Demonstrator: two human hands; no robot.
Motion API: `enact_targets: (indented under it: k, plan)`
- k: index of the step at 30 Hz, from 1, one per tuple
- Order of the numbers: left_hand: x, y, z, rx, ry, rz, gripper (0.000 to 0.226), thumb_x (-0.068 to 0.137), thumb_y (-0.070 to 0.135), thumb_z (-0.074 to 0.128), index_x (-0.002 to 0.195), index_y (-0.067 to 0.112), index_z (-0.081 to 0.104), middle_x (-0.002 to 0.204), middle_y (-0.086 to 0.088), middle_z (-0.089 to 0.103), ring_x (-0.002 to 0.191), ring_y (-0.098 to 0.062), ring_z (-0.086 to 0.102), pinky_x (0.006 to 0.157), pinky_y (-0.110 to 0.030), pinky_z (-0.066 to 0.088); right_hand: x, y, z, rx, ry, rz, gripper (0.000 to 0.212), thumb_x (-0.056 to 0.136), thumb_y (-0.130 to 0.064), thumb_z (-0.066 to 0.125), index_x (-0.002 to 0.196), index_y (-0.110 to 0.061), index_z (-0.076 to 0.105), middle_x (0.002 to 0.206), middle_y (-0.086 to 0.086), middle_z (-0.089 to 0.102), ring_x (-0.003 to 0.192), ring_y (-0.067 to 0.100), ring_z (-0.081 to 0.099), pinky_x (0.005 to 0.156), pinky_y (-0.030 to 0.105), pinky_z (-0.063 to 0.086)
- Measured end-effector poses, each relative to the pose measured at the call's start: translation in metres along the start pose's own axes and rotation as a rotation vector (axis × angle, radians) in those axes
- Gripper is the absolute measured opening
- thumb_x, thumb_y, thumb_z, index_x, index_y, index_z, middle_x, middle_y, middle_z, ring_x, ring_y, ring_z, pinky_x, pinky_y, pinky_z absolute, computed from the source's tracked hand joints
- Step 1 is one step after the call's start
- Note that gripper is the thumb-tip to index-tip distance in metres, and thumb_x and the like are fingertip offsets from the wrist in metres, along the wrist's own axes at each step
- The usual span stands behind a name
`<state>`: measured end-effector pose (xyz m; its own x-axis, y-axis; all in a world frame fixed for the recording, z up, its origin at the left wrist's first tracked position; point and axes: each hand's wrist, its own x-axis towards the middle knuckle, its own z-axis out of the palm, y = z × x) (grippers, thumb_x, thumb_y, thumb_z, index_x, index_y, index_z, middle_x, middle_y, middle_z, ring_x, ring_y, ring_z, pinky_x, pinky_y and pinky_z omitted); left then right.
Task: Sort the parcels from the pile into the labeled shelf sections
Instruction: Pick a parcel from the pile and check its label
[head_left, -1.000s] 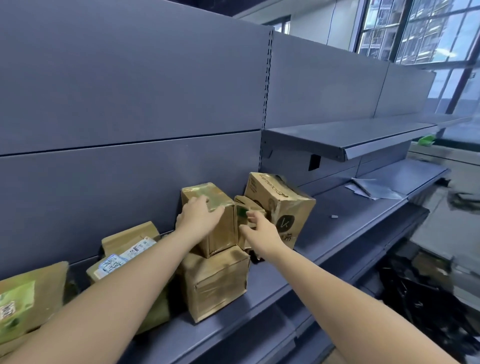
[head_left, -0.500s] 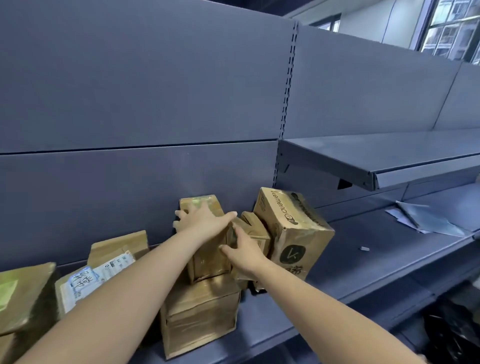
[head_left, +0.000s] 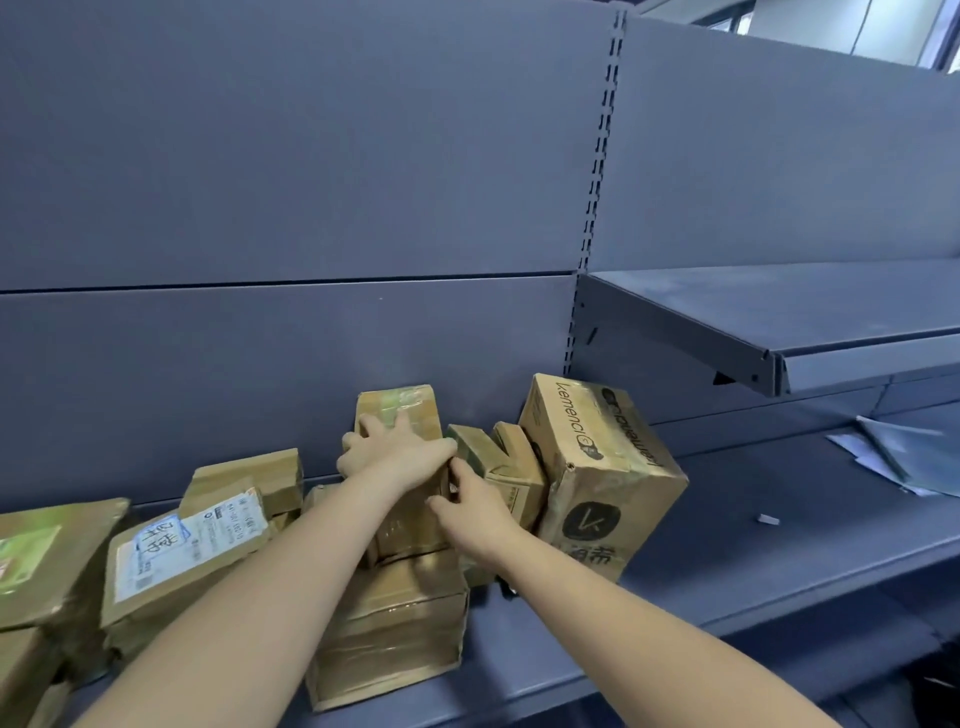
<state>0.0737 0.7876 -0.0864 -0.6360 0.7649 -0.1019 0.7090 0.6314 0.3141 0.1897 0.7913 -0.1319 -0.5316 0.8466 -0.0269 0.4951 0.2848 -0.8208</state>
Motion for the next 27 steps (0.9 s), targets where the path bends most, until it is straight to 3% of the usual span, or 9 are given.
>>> enact_targets:
  k: [3, 8, 11, 15, 21, 23, 27]
  plan:
    - [-0.002, -0.002, 0.002, -0.011, 0.036, 0.007, 0.083, 0.073, 0.073, 0.044, 0.145, 0.034, 0.031, 0.151, -0.01, 0.025, 0.129, -0.038, 0.032, 0.096, -0.044, 0.038, 0.005, 0.001, 0.001, 0.041, 0.026, 0.019, 0.046, 0.095, -0.015, 0.045, 0.141, -0.018, 0.044, 0.129, 0.008, 0.06, 0.117, 0.027, 0.055, 0.098, 0.034, 0.045]
    - [-0.008, -0.017, -0.011, -0.163, 0.057, 0.003, 0.081, 0.076, 0.067, 0.052, 0.146, 0.033, 0.028, 0.151, -0.009, 0.023, 0.132, -0.039, 0.03, 0.1, -0.045, 0.036, 0.009, -0.006, 0.002, 0.09, 0.047, 0.039, 0.044, 0.097, -0.009, 0.037, 0.138, -0.014, 0.052, 0.137, 0.007, 0.055, 0.128, 0.024, 0.048, 0.107, 0.031, 0.038]
    - [-0.007, -0.04, -0.02, -0.369, 0.048, -0.027, 0.087, 0.076, 0.063, 0.056, 0.15, 0.033, 0.023, 0.152, -0.007, 0.019, 0.136, -0.04, 0.027, 0.104, -0.047, 0.033, 0.01, -0.01, 0.005, 0.119, 0.072, 0.058, 0.039, 0.1, -0.015, 0.036, 0.133, -0.014, 0.056, 0.136, 0.006, 0.056, 0.125, 0.022, 0.048, 0.101, 0.028, 0.038]
    - [-0.005, -0.074, -0.027, -0.724, -0.004, -0.061, 0.095, 0.066, 0.062, 0.06, 0.151, 0.034, 0.026, 0.145, -0.002, 0.023, 0.129, -0.032, 0.039, 0.105, -0.046, 0.036, 0.012, -0.014, 0.016, 0.104, 0.084, 0.093, 0.038, 0.104, -0.026, 0.034, 0.136, -0.014, 0.051, 0.139, 0.005, 0.053, 0.126, 0.023, 0.047, 0.091, 0.024, 0.033]
    - [-0.01, -0.103, -0.028, -0.854, -0.02, -0.072, 0.098, 0.058, 0.062, 0.059, 0.148, 0.038, 0.03, 0.145, 0.001, 0.026, 0.13, -0.03, 0.039, 0.103, -0.045, 0.034, 0.01, -0.024, 0.042, 0.166, 0.0, 0.23, 0.052, 0.102, -0.046, 0.031, 0.143, -0.015, 0.042, 0.14, 0.007, 0.05, 0.126, 0.027, 0.048, 0.107, 0.035, 0.037]
    - [-0.012, -0.109, -0.026, -0.854, -0.022, -0.066, 0.099, 0.054, 0.064, 0.058, 0.147, 0.04, 0.032, 0.145, 0.0, 0.027, 0.131, -0.031, 0.037, 0.107, -0.048, 0.033, 0.009, -0.022, 0.05, 0.208, 0.002, 0.253, 0.054, 0.101, -0.049, 0.031, 0.145, -0.018, 0.038, 0.138, 0.007, 0.052, 0.122, 0.027, 0.052, 0.107, 0.043, 0.041]
    - [-0.015, -0.113, -0.023, -0.883, -0.023, -0.039, 0.098, 0.056, 0.064, 0.058, 0.147, 0.04, 0.031, 0.145, 0.002, 0.028, 0.131, -0.03, 0.036, 0.107, -0.051, 0.034, 0.008, -0.02, 0.055, 0.231, 0.028, 0.264, 0.056, 0.098, -0.052, 0.032, 0.143, -0.018, 0.038, 0.132, 0.007, 0.055, 0.115, 0.028, 0.057, 0.103, 0.045, 0.045]
